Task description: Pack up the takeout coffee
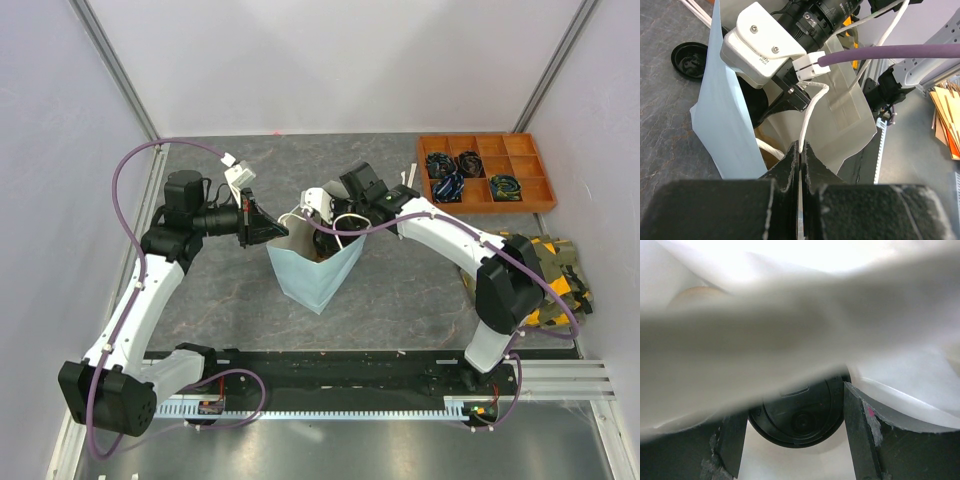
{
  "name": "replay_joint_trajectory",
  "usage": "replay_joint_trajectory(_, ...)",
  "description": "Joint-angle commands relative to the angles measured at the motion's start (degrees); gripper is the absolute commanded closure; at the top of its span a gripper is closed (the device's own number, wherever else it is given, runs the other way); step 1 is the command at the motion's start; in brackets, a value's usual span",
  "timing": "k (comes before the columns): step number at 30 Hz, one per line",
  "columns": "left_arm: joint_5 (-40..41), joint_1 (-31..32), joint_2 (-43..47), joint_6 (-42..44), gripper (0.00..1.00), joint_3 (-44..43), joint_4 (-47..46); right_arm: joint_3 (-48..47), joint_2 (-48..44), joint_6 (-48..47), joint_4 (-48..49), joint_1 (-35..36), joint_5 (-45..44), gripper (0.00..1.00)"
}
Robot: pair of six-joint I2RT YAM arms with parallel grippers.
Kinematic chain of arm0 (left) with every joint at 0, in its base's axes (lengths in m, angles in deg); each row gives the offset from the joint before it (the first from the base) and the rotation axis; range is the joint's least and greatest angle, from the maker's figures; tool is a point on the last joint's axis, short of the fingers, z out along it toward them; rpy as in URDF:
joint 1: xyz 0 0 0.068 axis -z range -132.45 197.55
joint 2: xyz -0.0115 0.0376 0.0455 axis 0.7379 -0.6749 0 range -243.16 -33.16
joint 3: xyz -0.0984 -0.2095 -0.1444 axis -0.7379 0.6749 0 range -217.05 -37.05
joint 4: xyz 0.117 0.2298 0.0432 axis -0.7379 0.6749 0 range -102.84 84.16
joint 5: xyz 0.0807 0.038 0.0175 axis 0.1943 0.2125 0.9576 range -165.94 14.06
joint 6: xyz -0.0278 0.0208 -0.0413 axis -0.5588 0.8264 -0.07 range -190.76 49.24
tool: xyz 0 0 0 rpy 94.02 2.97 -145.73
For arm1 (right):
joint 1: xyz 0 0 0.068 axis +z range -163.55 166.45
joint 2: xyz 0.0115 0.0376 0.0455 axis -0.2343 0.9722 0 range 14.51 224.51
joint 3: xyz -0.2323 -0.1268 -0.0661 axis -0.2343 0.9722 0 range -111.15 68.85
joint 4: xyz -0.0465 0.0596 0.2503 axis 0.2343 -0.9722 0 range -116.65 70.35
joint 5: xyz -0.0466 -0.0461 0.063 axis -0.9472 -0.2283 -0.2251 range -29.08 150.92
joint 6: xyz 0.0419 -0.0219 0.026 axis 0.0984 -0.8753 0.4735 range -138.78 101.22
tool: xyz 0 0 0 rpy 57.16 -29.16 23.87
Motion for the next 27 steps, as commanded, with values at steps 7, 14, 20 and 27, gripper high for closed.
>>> replay_joint_trajectory(7,-2.00,0.68,-0.34,1.47,0.98,-2.16,-1.98,-3.19,1.04,0.92,-1.74,-1.06,-0.17,0.23)
replay_joint_trajectory(14,-1.91,1.21,-1.04,1.56,0.98,-2.52,-2.16,-3.19,0.96,1.71,-1.04,-1.24,-0.87,0.10)
replay_joint_trajectory(20,-2.08,1.47,-1.13,1.73,0.98,-2.43,-2.25,-3.45,0.60,2.42,-0.69,-1.32,-1.05,0.02)
replay_joint_trajectory(27,-2.26,1.47,-1.57,1.91,0.98,-2.60,-2.42,-4.77,0.08,3.03,-0.60,-1.32,0.62,0.02)
